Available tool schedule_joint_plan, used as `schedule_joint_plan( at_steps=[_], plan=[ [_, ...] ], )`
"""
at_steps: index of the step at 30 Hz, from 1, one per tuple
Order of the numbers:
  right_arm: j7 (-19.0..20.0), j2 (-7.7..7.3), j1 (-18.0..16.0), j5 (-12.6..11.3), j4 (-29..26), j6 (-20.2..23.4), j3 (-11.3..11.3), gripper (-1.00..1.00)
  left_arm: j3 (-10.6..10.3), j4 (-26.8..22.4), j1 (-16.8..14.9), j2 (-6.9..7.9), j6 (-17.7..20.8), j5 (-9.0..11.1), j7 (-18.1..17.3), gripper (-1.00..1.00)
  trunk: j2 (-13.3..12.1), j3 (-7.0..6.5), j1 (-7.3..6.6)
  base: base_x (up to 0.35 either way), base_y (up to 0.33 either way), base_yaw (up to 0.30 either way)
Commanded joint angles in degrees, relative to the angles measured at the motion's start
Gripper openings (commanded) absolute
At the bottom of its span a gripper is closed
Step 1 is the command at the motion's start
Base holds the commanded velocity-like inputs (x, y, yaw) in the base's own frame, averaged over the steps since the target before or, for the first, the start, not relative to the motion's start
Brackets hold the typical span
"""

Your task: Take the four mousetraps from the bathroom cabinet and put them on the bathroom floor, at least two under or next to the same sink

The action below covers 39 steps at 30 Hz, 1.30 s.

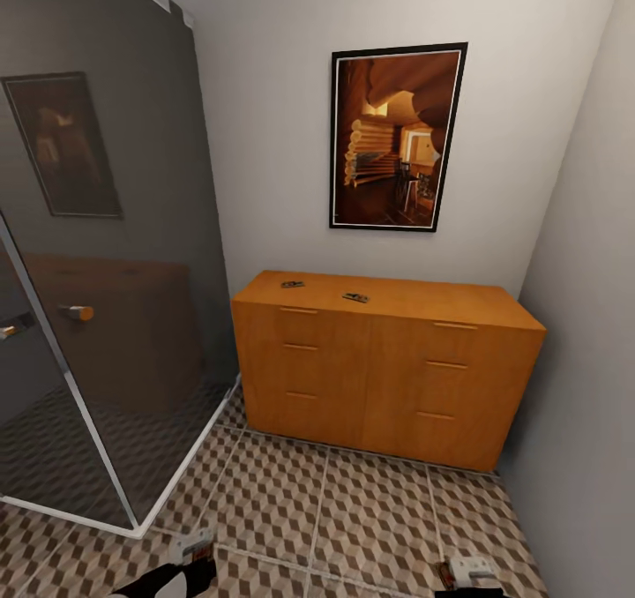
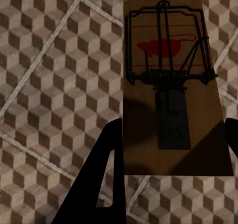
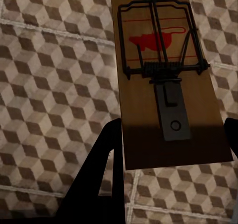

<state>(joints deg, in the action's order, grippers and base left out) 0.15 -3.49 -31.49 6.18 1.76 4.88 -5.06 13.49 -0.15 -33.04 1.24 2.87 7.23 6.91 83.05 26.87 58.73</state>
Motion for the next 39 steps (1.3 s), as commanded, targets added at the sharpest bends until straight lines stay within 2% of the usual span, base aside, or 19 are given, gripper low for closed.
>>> schedule_joint_plan(
  at_steps=[1,8,11,13,18,21,35,39],
  plan=[
    [0.1,-0.02,-0.1,0.5,0.1,0.0,-0.5,-1.0,-0.1,-0.1,0.0,-0.01,0.2,0.5,0.2,-1.0,0.0,0.06,0.0,0.0,0.0,0.04],
    [0.0,0.11,-0.1,0.5,0.1,0.4,-0.5,-1.0,-0.1,0.0,0.0,-0.01,0.3,0.7,-0.2,-1.0,0.0,0.06,0.0,0.0,0.0,0.208],
    [0.0,0.08,-0.1,0.5,0.1,0.4,-0.5,-1.0,0.0,0.0,1.9,0.01,0.2,1.5,-0.2,-1.0,0.0,0.06,0.0,0.0,0.0,0.266],
    [0.0,0.07,0.1,0.5,0.1,0.4,-0.5,-1.0,0.0,0.0,2.9,0.15,0.2,2.9,-0.2,-1.0,0.0,0.06,0.0,0.0,0.0,0.268],
    [0.1,-0.01,0.3,0.6,0.1,0.3,-0.5,-1.0,0.0,0.0,6.5,0.59,-1.2,8.1,-0.3,-1.0,0.0,0.06,0.0,0.0,0.0,0.268],
    [0.1,-0.07,0.3,0.6,0.1,0.4,-0.4,-1.0,0.0,0.0,7.2,1.1,-3.5,9.4,-0.4,-1.0,0.0,0.06,0.0,0.0,0.0,0.268],
    [-0.4,-0.09,0.3,0.7,0.1,0.4,-0.3,-1.0,0.0,-0.2,7.5,1.64,-4.6,9.8,-0.3,-1.0,0.0,0.06,0.0,0.0,0.0,0.268],
    [-0.3,-0.07,0.3,0.7,0.1,0.4,-0.3,-1.0,0.0,-0.2,7.5,1.69,-4.6,9.8,-0.3,-1.0,0.0,0.06,0.0,0.0,0.0,0.116]
  ],
)
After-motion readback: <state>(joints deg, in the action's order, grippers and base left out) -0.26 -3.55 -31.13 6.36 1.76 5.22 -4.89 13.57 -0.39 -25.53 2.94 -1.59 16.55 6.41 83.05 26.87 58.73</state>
